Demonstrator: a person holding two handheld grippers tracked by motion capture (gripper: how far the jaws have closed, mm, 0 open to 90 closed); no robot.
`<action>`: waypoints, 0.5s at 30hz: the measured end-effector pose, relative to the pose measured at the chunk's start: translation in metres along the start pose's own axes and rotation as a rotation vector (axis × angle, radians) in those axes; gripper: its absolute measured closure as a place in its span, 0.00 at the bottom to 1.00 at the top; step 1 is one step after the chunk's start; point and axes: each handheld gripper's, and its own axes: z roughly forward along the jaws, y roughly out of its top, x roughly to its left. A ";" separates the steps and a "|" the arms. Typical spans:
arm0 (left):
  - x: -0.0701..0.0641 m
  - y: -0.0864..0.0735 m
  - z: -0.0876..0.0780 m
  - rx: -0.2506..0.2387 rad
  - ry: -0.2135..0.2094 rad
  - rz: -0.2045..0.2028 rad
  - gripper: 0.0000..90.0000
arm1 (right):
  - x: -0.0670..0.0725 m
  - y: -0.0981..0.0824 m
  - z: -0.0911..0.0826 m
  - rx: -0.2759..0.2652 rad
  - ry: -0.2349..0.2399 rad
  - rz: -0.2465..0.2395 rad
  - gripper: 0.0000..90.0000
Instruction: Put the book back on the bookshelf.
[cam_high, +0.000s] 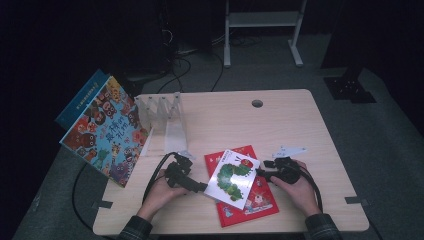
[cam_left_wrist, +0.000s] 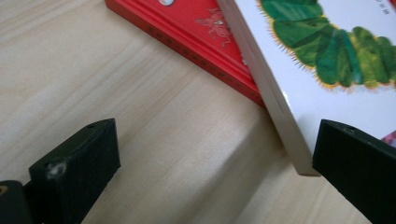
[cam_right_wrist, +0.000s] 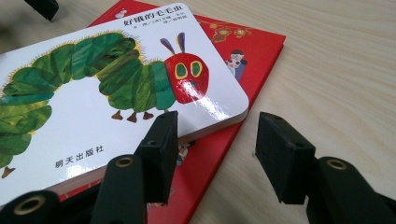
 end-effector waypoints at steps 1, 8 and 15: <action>0.000 0.000 -0.001 -0.001 0.000 0.000 0.00 | 0.001 0.001 0.001 0.001 0.002 -0.001 0.53; 0.000 -0.002 -0.006 -0.021 -0.045 -0.009 0.00 | 0.006 0.002 0.003 0.003 0.017 -0.019 0.53; -0.003 -0.001 -0.004 -0.028 -0.069 -0.015 0.00 | 0.017 0.004 0.009 0.014 0.042 -0.050 0.53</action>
